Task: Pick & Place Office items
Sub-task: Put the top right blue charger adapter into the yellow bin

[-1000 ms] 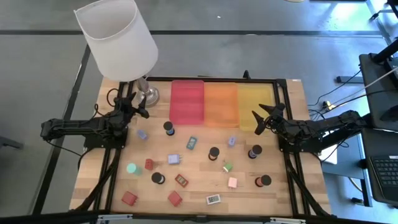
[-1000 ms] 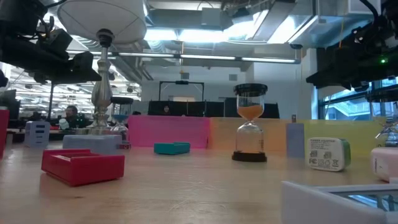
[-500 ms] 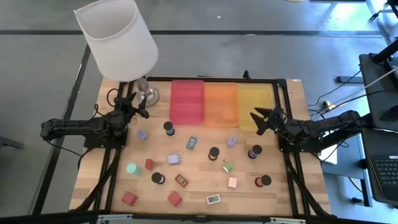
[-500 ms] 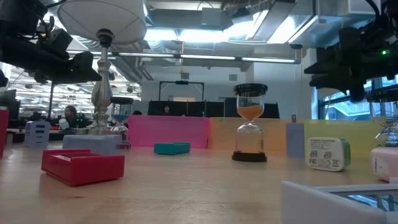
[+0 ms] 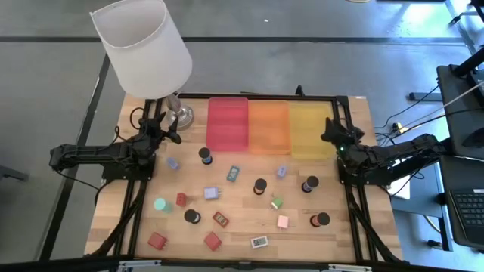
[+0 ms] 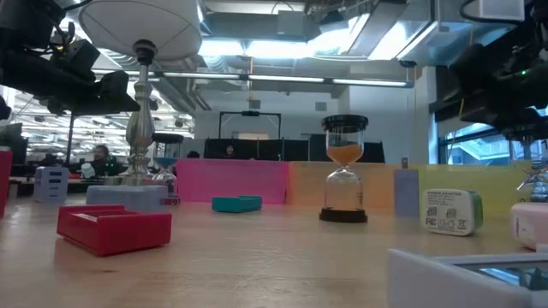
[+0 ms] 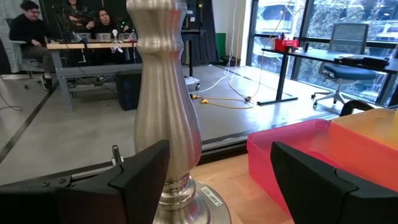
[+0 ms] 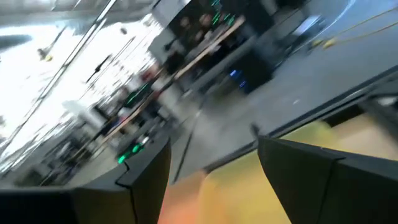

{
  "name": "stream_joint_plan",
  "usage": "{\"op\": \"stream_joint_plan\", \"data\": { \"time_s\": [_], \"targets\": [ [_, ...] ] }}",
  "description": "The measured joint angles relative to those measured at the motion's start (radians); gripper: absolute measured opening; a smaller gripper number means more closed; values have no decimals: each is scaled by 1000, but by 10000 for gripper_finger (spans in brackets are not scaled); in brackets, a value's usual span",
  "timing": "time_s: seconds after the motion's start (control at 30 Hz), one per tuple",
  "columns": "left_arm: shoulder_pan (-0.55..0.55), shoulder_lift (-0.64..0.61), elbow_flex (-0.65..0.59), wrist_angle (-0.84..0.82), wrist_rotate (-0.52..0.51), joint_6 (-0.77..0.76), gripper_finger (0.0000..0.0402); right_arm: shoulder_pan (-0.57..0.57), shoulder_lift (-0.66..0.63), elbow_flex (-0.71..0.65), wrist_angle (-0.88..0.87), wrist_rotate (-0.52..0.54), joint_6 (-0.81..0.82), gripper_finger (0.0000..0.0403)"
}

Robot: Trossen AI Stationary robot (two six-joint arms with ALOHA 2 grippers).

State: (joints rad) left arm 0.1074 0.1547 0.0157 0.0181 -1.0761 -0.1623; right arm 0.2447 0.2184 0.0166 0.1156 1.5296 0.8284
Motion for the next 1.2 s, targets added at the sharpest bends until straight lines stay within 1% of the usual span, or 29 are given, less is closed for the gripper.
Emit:
{"op": "stream_joint_plan", "data": {
  "time_s": [0.07, 0.17, 0.3, 0.37, 0.43, 0.57, 0.67, 0.77, 0.9, 1.07, 1.2],
  "targets": [
    [0, 0, 0, 0, 0, 0, 276, 0, 0, 0, 0, 34, -2, 245],
    [0, 0, 0, 7, 4, -24, 276, -6, 0, 0, 0, 34, -9, 245],
    [0, 0, 0, 64, 47, -191, 276, -21, 0, 0, 1, 25, -134, 245],
    [0, 0, 0, 93, 57, -264, 276, -26, 0, 0, 1, -6, -192, 245],
    [0, 0, 0, 108, 49, -307, 276, -28, 0, 0, 3, -65, -235, 245],
    [0, 0, 0, 147, 21, -338, 276, -29, 0, 0, 4, -166, -254, 245],
    [0, 0, 0, 182, 53, -441, 276, -29, 0, 0, 4, -225, -268, 245],
    [0, 0, 0, 201, 93, -556, 276, -29, 0, 0, 4, -255, -237, 245],
    [0, 0, 0, 200, 101, -641, 276, -29, 0, 0, 4, -263, -122, 245],
    [0, 0, 0, 200, 100, -655, 276, -37, 0, 0, 4, -266, -61, 245],
    [0, 0, 0, 200, 31, -663, 276, -60, 0, 0, 2, -266, 24, 245]
  ]
}}
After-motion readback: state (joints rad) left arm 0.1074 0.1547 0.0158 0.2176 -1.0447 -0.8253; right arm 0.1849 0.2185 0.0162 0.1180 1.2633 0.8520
